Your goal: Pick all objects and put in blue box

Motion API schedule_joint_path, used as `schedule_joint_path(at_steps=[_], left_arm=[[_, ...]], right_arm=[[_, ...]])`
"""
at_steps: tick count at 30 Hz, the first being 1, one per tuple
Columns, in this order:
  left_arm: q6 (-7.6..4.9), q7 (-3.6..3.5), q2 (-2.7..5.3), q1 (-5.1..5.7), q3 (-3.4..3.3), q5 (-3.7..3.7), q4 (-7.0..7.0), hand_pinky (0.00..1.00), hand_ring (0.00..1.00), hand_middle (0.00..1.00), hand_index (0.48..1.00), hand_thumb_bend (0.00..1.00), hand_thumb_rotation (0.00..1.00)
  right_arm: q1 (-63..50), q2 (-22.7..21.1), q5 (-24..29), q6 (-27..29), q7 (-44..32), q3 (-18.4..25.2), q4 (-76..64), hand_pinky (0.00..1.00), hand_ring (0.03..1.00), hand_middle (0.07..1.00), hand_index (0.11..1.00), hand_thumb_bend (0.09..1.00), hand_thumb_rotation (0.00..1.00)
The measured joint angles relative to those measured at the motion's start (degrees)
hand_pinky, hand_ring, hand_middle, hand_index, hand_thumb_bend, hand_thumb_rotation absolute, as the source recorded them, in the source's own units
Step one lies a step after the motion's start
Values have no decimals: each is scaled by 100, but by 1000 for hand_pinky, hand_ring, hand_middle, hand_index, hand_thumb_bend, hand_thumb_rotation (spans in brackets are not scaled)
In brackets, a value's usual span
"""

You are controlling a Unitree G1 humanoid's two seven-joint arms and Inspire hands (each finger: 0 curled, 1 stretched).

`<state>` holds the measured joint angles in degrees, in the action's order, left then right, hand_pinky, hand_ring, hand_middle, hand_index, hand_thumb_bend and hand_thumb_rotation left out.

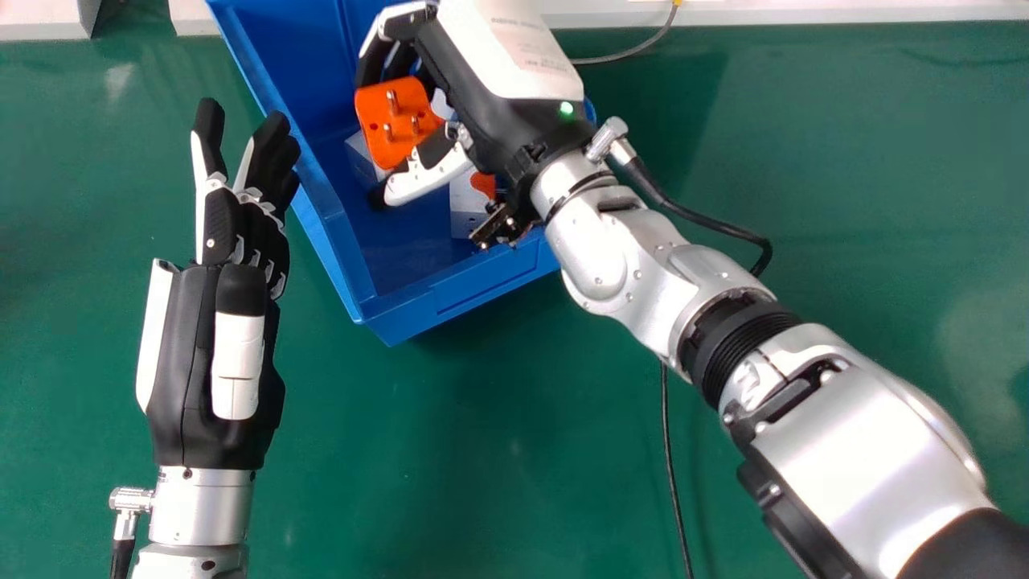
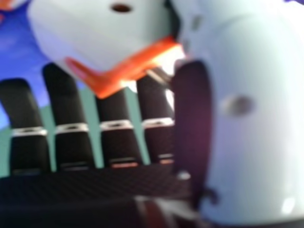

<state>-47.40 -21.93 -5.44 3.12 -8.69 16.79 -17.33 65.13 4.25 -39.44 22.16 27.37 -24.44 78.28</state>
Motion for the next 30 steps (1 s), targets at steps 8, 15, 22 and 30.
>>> schedule_joint_path(at_steps=[8, 15, 22, 30], left_arm=[[-77, -10, -2, 4, 0, 0, 8, 980, 973, 974, 956, 888, 924], [-111, -10, -1, 4, 0, -3, -8, 975, 971, 973, 954, 883, 921], [-145, -6, 1, 0, 0, -7, -33, 976, 970, 972, 952, 876, 919], [-193, -6, 4, -30, 1, -6, -98, 980, 971, 973, 952, 874, 917]], right_arm=[[0, -75, -230, -288, 133, -297, 46, 364, 395, 484, 527, 516, 0], [0, -89, -49, -273, -326, -179, 48, 480, 523, 556, 586, 650, 24], [0, -143, 130, -114, -885, 1, 48, 633, 698, 729, 722, 880, 171], [0, -248, 141, 74, -1140, 3, 48, 752, 849, 883, 850, 951, 581]])
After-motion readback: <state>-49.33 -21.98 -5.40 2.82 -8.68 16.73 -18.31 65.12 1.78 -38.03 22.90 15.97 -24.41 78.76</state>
